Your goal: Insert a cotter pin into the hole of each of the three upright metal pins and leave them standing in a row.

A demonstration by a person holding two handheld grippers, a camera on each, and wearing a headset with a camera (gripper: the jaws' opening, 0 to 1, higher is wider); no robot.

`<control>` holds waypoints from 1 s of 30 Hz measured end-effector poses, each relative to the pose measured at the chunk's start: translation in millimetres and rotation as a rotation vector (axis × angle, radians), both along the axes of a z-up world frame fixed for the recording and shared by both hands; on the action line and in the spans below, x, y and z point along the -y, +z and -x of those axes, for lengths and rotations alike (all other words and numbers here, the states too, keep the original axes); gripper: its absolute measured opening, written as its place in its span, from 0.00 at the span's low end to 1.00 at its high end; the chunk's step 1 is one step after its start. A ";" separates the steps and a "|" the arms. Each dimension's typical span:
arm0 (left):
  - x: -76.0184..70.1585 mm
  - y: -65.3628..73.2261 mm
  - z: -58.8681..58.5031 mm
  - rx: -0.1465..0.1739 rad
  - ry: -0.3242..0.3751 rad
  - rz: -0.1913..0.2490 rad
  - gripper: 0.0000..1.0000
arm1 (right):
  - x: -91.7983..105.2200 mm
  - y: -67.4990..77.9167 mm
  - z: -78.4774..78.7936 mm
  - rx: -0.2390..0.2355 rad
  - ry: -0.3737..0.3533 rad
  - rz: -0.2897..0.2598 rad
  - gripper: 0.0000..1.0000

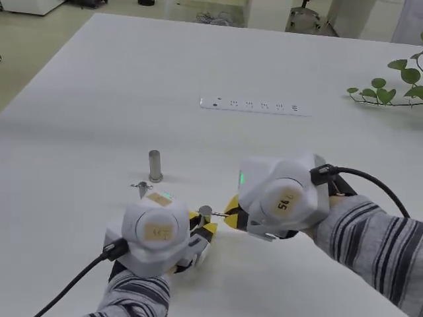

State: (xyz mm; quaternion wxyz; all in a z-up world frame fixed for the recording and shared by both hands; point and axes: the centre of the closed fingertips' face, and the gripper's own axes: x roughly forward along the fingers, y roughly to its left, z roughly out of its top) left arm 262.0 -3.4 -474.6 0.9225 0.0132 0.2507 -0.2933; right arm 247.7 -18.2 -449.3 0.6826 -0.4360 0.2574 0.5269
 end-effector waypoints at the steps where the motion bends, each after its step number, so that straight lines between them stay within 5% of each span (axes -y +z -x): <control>1: 0.0 -0.2 0.0 0.003 0.001 -0.003 0.11 | -1.1 0.1 0.0 0.000 0.004 0.001 0.00; 24: -0.6 -1.0 -0.8 0.006 0.023 -0.015 0.10 | -17.6 2.5 -1.9 0.008 0.011 -0.014 0.00; 30: -0.8 -0.9 -2.0 0.005 0.030 -0.014 0.10 | -17.9 9.7 -2.3 -0.035 -0.048 -0.073 0.04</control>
